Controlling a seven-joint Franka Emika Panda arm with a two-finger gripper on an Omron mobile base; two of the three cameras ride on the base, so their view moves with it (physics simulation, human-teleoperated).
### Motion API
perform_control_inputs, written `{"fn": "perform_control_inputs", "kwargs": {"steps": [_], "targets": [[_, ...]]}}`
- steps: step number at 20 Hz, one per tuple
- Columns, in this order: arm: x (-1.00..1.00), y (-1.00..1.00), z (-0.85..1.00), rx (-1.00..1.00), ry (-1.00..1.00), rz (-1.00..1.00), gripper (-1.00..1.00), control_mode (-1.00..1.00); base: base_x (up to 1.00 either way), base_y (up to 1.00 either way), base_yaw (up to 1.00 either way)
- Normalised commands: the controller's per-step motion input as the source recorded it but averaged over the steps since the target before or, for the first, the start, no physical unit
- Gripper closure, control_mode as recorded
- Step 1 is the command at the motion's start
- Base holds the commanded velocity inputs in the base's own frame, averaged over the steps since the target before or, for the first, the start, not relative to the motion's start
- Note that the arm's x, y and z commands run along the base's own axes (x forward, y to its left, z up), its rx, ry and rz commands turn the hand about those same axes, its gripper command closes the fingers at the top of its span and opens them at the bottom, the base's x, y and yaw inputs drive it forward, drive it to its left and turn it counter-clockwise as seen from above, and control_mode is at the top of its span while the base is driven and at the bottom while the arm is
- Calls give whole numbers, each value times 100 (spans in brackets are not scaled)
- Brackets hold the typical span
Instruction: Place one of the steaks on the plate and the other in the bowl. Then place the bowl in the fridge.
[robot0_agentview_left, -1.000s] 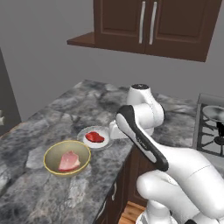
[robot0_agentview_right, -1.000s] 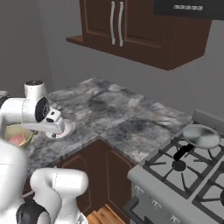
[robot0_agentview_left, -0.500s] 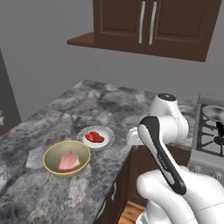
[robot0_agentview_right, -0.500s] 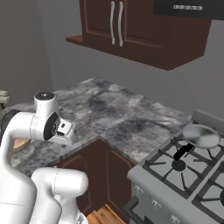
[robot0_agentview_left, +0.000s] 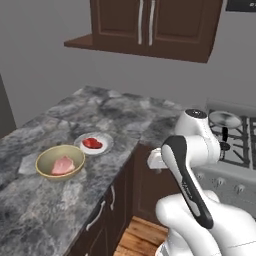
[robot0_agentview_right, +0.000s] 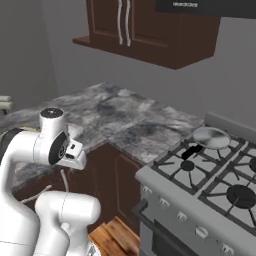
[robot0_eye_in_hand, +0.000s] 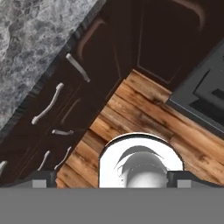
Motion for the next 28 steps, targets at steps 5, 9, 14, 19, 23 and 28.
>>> {"fn": "perform_control_inputs", "kwargs": {"steps": [5,9,14,19,23,28], "targets": [[0,0,0,0,0,0,-100,100,-81,58,42],[0,0,0,0,0,0,-100,100,-46,88,81],[0,0,0,0,0,0,-100,100,-10,79,94],[0,0,0,0,0,0,-100,100,0,45,99],[0,0,0,0,0,0,-100,100,0,45,100],[0,0,0,0,0,0,-100,100,-4,55,100]]}}
